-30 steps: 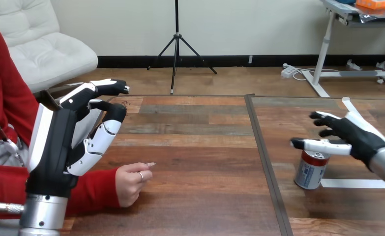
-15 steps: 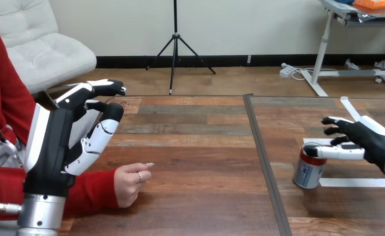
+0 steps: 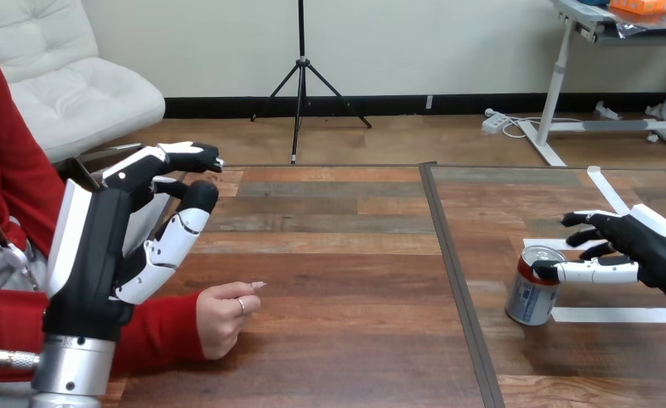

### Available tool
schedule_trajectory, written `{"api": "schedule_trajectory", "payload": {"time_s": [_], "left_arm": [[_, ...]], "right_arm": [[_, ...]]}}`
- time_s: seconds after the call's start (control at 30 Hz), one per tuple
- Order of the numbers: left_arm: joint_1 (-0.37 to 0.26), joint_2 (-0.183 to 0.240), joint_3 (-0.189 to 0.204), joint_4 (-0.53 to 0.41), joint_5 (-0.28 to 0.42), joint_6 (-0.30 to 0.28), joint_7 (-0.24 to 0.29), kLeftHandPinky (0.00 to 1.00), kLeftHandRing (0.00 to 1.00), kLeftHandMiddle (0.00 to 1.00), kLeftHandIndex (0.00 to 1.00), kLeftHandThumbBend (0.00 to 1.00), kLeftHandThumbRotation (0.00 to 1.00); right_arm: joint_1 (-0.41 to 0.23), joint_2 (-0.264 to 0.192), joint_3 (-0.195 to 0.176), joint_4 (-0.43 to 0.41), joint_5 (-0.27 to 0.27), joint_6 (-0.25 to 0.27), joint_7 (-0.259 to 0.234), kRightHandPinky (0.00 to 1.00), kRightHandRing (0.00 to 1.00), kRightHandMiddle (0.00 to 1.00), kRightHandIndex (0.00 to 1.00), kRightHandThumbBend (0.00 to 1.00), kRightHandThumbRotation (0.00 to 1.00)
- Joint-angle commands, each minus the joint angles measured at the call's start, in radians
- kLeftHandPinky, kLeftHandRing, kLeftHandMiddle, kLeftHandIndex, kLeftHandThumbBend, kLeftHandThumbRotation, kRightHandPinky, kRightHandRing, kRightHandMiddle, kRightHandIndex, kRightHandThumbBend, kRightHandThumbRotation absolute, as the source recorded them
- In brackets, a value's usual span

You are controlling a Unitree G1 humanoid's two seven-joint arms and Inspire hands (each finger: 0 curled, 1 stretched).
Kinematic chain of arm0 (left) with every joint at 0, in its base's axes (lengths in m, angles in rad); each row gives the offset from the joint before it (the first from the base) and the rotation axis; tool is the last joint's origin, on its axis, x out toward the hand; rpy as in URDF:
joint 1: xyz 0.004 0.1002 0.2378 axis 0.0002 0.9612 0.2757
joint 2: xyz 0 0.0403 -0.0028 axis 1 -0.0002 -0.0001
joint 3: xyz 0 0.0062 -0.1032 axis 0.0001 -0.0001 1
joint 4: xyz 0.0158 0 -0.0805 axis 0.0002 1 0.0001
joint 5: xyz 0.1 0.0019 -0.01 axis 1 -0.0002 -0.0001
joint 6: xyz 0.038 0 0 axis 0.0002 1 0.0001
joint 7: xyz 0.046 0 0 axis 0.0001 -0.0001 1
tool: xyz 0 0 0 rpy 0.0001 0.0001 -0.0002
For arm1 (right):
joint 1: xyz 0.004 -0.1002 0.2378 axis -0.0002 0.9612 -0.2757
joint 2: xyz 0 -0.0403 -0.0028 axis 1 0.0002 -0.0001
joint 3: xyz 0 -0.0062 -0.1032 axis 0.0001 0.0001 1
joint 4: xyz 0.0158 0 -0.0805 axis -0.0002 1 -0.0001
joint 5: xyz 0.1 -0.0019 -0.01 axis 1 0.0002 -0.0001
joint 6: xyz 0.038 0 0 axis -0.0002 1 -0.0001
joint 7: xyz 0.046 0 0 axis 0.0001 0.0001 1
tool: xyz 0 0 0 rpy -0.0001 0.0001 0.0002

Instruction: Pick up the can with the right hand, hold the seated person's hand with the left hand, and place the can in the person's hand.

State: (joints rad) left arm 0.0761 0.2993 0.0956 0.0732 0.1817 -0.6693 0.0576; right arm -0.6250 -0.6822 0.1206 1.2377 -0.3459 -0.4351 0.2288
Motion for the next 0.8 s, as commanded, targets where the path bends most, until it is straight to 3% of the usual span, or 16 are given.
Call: {"api": "schedule_trajectory", "payload": {"time_s": [0.0,0.43,0.77], "left_arm": [[-0.056,0.005,0.012,-0.011,0.014,-0.016,0.006,0.54,0.67,0.70,0.57,0.48,0.83],[-0.056,0.007,0.016,-0.018,0.016,-0.007,0.002,0.53,0.66,0.68,0.55,0.46,0.83],[-0.053,0.002,0.016,-0.027,0.014,0.003,0.003,0.52,0.65,0.67,0.54,0.46,0.83]], "right_arm": [[-0.027,-0.021,0.006,-0.018,-0.004,-0.026,-0.017,0.60,0.71,0.75,0.84,1.00,0.49],[-0.032,-0.008,0.013,-0.005,-0.021,0.004,-0.011,0.61,0.69,0.74,0.81,1.00,0.44],[-0.023,0.006,0.021,-0.008,-0.026,-0.003,-0.027,0.67,0.73,0.77,0.80,1.00,0.39]]}}
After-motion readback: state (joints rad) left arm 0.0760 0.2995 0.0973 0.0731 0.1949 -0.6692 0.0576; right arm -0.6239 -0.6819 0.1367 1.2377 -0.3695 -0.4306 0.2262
